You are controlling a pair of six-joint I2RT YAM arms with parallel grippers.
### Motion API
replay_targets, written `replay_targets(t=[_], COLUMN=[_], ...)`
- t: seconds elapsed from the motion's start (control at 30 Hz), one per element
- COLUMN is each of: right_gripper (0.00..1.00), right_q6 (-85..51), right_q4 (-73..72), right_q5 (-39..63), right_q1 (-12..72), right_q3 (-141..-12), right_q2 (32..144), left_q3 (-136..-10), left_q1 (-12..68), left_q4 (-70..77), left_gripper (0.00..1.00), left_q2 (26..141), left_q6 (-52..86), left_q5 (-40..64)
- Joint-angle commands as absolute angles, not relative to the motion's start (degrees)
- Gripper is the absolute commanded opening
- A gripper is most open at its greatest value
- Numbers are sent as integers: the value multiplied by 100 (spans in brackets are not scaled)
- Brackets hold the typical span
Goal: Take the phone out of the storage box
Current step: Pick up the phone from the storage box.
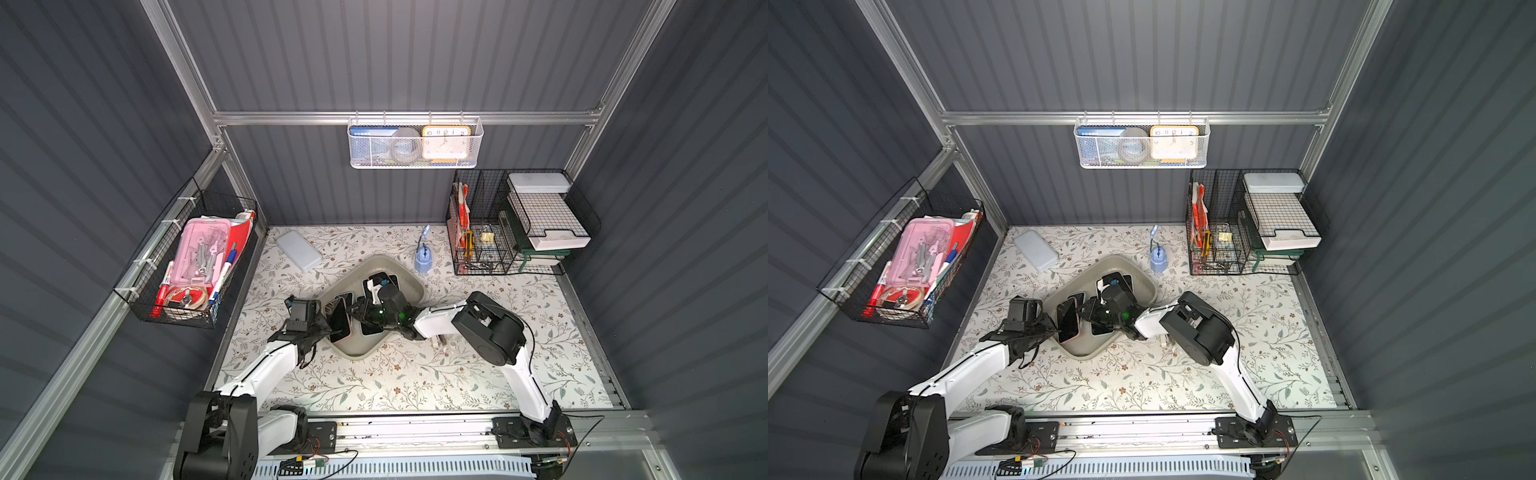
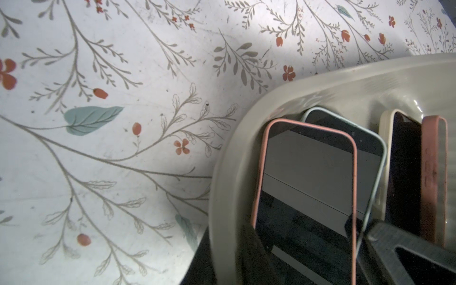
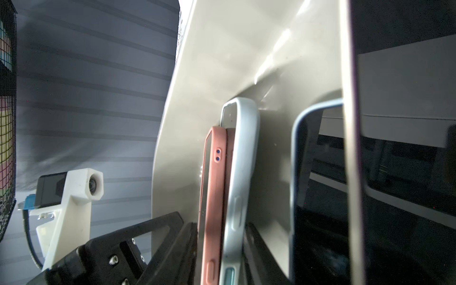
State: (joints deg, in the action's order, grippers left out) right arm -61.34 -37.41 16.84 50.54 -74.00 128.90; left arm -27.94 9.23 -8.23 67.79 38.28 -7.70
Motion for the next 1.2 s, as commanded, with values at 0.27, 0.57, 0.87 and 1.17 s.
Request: replay_targets(t=[0.27,0.57,0.87,1.17], right_gripper=[31,31,31,11], right_q6=[-6130,-5734,-5439,-5154], right_q4=[-3490,-1770,-602,-272], right_q5=[1507,1142,985,777], right_q1=[5133,5202,5286,5293], right_q3=[-8172,-8857,-9544,-9738], right_q2=[12990,13070,13313,13306], left_q3=[-2720,-2718,-2725,-2725], left_q1=[1028,1028,1028,1028], left_q4=[-933,-932,-923,-927], left_gripper=[20,21,21,21], left_q2=[6759,6741,6757,6752], left_q6=[3555,3546,3517,3520], left_q5=[-413,-413,-404,-421])
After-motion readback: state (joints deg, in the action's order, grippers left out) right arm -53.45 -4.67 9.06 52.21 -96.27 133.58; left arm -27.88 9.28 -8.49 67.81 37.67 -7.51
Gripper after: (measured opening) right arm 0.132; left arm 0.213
